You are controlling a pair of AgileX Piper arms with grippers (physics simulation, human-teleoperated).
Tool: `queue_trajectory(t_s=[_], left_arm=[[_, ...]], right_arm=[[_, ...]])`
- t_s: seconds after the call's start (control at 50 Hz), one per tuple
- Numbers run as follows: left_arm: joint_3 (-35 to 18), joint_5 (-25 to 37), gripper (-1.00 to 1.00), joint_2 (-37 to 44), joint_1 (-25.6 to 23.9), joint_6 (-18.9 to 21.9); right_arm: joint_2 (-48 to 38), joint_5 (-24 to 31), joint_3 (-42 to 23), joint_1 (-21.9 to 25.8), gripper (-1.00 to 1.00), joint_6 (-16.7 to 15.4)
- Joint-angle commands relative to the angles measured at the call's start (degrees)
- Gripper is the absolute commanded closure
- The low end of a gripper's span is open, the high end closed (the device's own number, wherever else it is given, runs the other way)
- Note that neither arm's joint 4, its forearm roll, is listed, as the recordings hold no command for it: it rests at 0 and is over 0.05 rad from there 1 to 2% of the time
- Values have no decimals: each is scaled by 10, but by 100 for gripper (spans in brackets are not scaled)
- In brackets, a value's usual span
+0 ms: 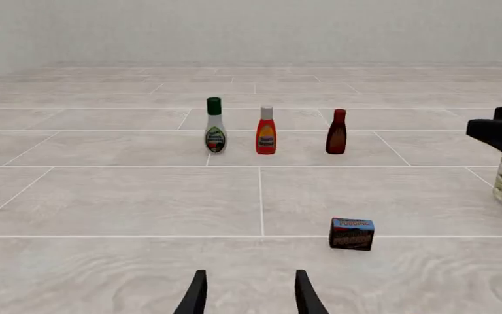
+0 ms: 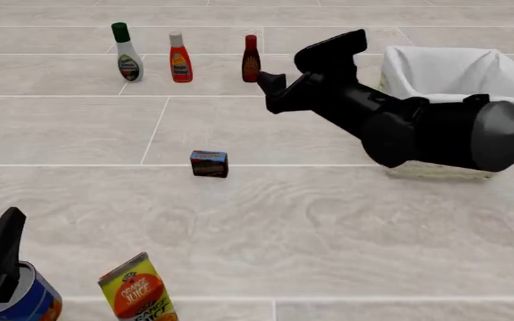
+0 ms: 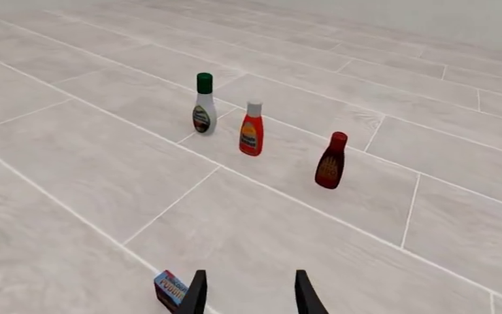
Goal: Pick the chocolate pudding and place it in the basket.
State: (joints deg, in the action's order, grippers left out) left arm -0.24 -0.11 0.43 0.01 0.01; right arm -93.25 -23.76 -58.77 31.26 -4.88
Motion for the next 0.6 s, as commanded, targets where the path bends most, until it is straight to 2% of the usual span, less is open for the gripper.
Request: queue_trajectory(t_s=[0.02, 0.6], left_arm=[[0, 0, -100, 0, 0, 0], [0, 0, -100, 0, 0, 0]], right_arm=[[-34, 8, -36, 15, -100, 1], [-87, 26, -89, 54, -100, -3]])
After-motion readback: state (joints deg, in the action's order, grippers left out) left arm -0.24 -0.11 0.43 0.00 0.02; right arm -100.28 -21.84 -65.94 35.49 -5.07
